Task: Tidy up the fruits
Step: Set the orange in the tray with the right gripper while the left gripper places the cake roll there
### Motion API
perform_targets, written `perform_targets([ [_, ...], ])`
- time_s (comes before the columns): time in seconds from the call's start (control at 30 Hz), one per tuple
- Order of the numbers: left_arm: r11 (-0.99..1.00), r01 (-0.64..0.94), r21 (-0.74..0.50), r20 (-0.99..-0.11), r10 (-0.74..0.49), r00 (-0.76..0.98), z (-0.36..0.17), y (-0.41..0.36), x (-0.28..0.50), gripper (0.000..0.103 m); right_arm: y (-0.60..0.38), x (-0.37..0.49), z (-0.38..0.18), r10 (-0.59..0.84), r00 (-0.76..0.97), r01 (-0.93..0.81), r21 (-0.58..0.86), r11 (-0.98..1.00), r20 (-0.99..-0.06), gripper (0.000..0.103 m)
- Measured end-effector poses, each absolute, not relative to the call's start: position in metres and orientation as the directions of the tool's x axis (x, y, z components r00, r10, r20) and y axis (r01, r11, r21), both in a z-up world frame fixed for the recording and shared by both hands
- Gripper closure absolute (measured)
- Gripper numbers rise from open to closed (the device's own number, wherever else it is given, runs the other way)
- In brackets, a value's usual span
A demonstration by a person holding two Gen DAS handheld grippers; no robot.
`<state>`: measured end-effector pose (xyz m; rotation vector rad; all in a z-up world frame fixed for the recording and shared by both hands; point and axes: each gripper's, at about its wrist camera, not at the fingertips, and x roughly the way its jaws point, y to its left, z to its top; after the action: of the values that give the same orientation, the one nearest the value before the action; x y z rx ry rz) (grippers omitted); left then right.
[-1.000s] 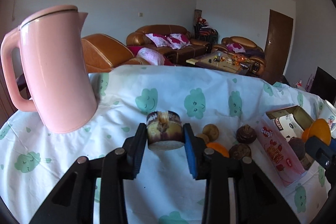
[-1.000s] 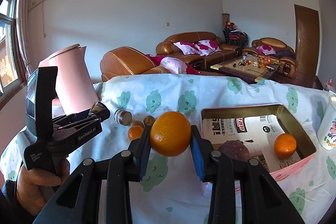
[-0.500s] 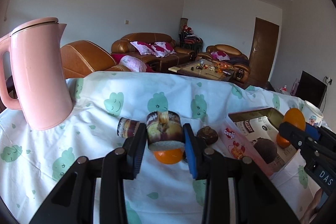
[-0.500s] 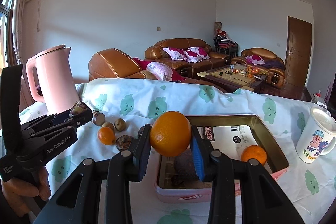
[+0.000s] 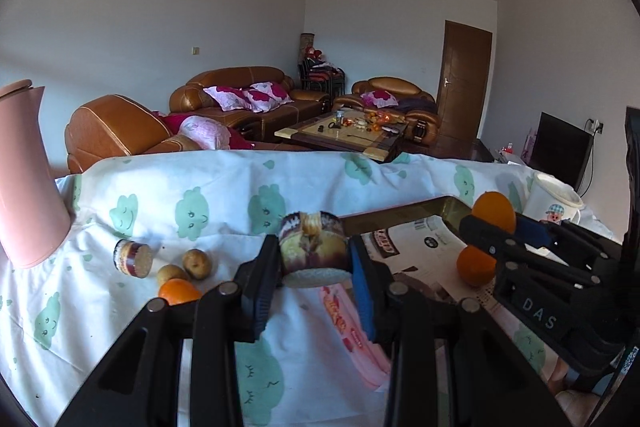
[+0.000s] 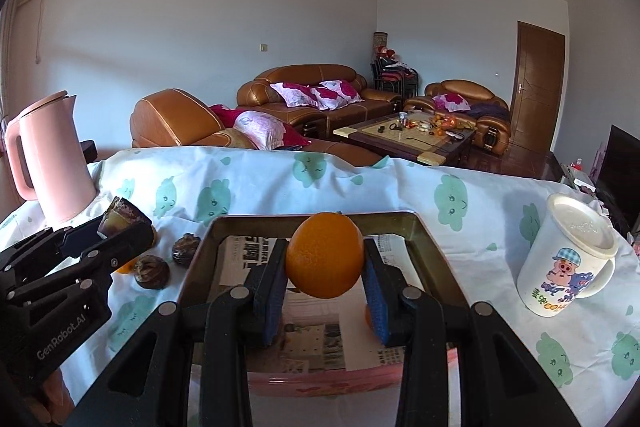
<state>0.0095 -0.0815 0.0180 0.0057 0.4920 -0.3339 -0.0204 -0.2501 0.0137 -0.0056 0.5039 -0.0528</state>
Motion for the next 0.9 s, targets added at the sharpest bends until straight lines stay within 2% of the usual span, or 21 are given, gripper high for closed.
perform_targets([
  [0.47, 0.942, 0.334, -0.040, -0.556, -0.299, 0.775, 0.005, -0.142, 0.037, 0.066, -0.291, 0.003, -0.004, -0.090, 0.821, 0.097, -0.017, 0.995, -0.563, 0.065],
  [0.67, 0.947, 0.320, -0.032, -0.603, -0.273, 0.749, -0.004, -0.149, 0.046, 0.066, -0.298, 0.013, -0.013, -0.034, 0.789, 0.065, 0.029, 0.997, -0.614, 0.065],
  [0.9, 0.953, 0.303, -0.002, -0.632, -0.236, 0.738, -0.008, -0.154, 0.051, 0.066, -0.292, 0.015, -0.015, 0.010, 0.784, 0.012, 0.032, 0.999, -0.621, 0.065],
])
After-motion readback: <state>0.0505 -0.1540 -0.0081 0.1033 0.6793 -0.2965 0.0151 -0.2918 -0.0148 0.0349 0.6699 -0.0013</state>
